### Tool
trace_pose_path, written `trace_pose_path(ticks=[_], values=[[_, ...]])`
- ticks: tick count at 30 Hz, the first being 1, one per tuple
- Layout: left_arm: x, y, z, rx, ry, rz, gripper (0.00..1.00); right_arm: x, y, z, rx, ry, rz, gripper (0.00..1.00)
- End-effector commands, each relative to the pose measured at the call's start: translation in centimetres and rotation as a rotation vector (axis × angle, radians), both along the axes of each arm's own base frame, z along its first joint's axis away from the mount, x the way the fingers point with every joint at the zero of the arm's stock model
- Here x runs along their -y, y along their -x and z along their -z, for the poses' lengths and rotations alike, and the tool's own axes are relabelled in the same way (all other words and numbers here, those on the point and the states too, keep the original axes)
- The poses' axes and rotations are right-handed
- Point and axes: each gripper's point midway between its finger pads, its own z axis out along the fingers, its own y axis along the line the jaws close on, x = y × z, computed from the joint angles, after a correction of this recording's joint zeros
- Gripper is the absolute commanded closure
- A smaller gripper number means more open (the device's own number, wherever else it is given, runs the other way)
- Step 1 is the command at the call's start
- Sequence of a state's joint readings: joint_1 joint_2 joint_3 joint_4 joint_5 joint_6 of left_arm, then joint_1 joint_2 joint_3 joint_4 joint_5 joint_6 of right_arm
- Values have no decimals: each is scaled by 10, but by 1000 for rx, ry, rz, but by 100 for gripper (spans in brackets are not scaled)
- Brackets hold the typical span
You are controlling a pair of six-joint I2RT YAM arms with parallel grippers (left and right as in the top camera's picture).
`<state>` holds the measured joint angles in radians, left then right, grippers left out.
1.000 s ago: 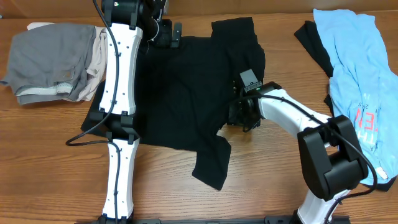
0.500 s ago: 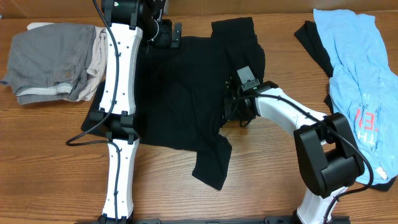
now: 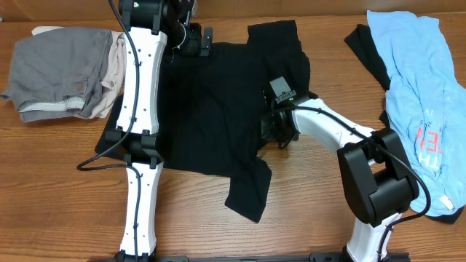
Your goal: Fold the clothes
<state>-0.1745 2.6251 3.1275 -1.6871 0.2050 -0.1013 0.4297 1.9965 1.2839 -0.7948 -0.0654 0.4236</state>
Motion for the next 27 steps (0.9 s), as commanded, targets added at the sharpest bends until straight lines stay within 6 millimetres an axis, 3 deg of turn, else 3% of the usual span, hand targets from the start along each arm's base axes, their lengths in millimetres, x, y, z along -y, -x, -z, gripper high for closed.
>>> trace_pose_path(ticks=[1, 11, 15, 22, 27], values=[[-3, 2, -17, 42, -6, 12, 0, 62, 43, 47, -194, 220, 154, 96], [-2, 2, -17, 42, -6, 13, 0, 138, 55, 40, -333, 249, 357, 96], [-5, 1, -16, 44, -21, 7, 0, 162, 51, 38, -343, 227, 397, 96], [-7, 1, -16, 46, -33, 3, 0, 190, 31, 30, -304, 197, 482, 96], [-7, 1, -16, 47, -34, 2, 0, 195, 19, 25, -280, 138, 507, 94]])
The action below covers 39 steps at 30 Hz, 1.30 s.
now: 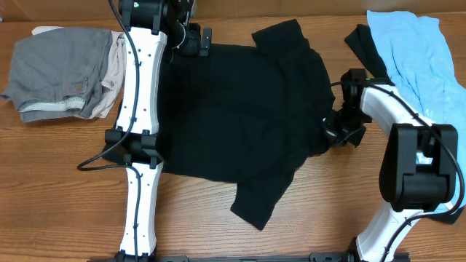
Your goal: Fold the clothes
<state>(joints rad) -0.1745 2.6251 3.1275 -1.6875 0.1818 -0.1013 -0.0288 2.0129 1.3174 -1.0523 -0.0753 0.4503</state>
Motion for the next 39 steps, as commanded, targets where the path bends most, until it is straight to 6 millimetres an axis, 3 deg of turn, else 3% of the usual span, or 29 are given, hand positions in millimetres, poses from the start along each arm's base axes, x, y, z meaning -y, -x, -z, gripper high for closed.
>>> trace_pose_path(ticks=[1, 8, 13, 17, 23, 26, 29, 32, 35, 36, 39], values=[[-3, 2, -17, 45, -16, 20, 0, 29, 4, 28, -49, 73, 23, 91], [-5, 2, -20, 56, -19, 33, 0, 32, 3, 28, -44, 46, 50, 72], [-19, 2, -34, 83, -19, 8, 0, 42, 4, 24, -51, 41, 86, 69], [-36, 4, -55, 124, -15, -24, 0, 53, -2, 5, -48, 36, 117, 69], [-53, 16, -101, 218, -6, -56, 0, 60, -28, -67, 69, 40, 102, 63], [-54, 27, -129, 277, 0, -58, 0, 61, -33, -118, 160, 50, 82, 49], [-58, 40, -156, 338, -7, -67, 0, 57, -28, -172, 264, 48, 55, 28], [-65, 55, -186, 406, -26, -90, 0, 44, -15, -220, 373, 6, 10, 13], [-66, 72, -211, 458, -6, -108, 0, 33, 4, -250, 440, -28, -8, 9], [-66, 82, -223, 473, 6, -119, 0, 26, 23, -267, 465, -43, -13, 8], [-68, 97, -227, 453, 5, -121, 0, 16, 49, -284, 487, -46, -29, 8]])
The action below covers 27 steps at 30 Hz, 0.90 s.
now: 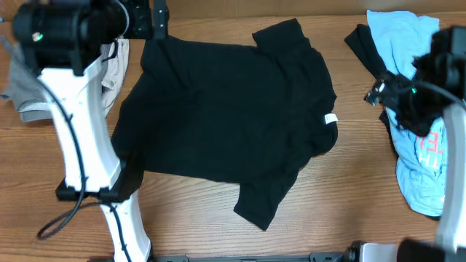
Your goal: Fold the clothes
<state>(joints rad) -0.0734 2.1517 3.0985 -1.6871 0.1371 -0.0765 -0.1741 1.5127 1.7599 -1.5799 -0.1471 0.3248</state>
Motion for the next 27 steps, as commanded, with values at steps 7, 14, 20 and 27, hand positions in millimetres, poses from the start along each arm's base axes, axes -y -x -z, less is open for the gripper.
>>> trace_pose_path(ticks=[7, 14, 20, 27], values=[[-35, 58, 33, -231, -77, -214, 0, -47, 62, -43, 98, -53, -105, 6], [-69, 96, 109, -523, -96, -378, 0, -87, 86, -17, 37, -105, -148, 5], [-102, 116, 176, -739, -77, -489, 0, -114, 95, 44, -86, -114, -156, 5], [-130, 119, 247, -817, 32, -575, 1, -132, 105, 98, -167, -111, -180, 6]])
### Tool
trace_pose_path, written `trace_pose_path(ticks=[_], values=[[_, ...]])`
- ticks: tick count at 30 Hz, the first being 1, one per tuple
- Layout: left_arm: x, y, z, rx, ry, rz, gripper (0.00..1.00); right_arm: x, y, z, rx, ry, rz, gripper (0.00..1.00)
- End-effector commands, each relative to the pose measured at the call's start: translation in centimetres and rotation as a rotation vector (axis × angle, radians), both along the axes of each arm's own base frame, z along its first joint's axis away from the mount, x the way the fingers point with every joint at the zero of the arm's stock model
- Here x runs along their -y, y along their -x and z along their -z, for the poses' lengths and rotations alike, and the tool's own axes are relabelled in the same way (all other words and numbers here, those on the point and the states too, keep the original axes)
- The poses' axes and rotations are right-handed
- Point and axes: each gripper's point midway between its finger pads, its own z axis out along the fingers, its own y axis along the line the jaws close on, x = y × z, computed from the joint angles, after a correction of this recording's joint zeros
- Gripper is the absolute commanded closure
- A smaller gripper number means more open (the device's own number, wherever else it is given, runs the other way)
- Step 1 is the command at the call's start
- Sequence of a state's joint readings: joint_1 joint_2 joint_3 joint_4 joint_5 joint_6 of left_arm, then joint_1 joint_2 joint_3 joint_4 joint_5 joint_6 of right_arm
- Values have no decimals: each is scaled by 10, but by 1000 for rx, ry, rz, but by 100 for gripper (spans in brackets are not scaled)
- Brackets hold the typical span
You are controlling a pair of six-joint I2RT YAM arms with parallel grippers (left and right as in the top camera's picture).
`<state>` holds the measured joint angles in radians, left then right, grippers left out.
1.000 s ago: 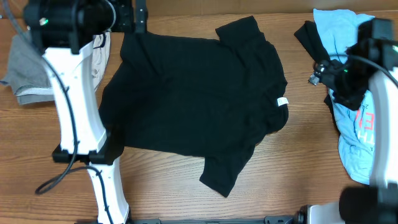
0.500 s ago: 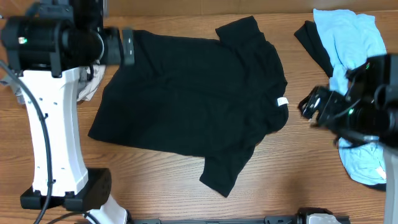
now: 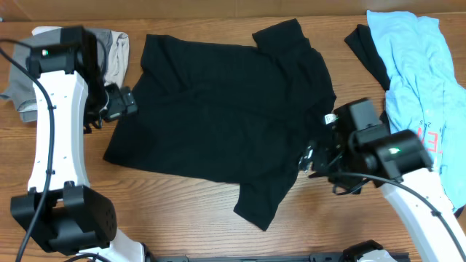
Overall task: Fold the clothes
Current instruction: 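Grasp the shirt's bottom hem corners with both grippers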
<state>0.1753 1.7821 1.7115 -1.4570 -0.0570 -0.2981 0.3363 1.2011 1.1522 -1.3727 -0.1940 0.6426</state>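
Observation:
A black T-shirt (image 3: 226, 116) lies spread on the wooden table, one sleeve at the top (image 3: 280, 35) and one at the bottom (image 3: 262, 196). A white tag (image 3: 329, 118) shows at its right edge. My left gripper (image 3: 122, 102) sits at the shirt's left edge, pointing toward it. My right gripper (image 3: 309, 156) is at the shirt's lower right edge, below the tag. The overhead view is too dark to show whether either one is open or holds cloth.
A pile of grey and beige clothes (image 3: 18, 87) lies at the back left, partly behind the left arm. A light blue shirt (image 3: 415, 65) lies at the right on a dark garment (image 3: 364, 47). The right arm (image 3: 397, 156) reaches in from the lower right.
Both arms were raised off the shirt, the left at the back left and the right over the blue shirt. Now the left gripper is at the shirt's left edge and the right at its lower right edge.
First the shirt's right part was bunched inward, with my right gripper at its middle and my left at the top left edge. Then the right gripper was out at the right and the shirt lay spread. Both arms then stood clear, and now they flank the shirt.

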Motion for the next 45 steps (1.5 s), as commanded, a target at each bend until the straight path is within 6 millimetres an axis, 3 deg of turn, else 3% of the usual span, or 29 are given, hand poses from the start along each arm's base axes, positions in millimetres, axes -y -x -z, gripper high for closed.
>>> trace_pose_path(ticks=[1, 10, 16, 21, 26, 30, 43, 45], values=[[-9, 10, 20, 3, 61, -98, 1, -1, 4, 9, -16, 4, 41, 6], [-31, 30, 105, -19, 57, -294, 10, 1, 2, 13, -16, 14, 70, 11], [-38, 47, 138, -29, 34, -357, 19, 3, 1, 25, -22, 24, 82, 13], [-64, 55, 145, -20, -108, -447, 27, 1, 7, 49, -58, 16, 98, 13], [-70, 31, 145, 85, -100, -472, 30, -4, 7, 64, -57, -15, 91, 13], [-66, 24, 148, 105, -72, -463, 37, -3, 8, 66, -61, -12, 92, 13], [-54, 39, 192, -27, -31, -432, 36, -3, 8, 67, -63, -11, 92, 13], [-54, 39, 196, -32, -30, -432, 48, -3, 9, 67, -64, -10, 92, 13]])
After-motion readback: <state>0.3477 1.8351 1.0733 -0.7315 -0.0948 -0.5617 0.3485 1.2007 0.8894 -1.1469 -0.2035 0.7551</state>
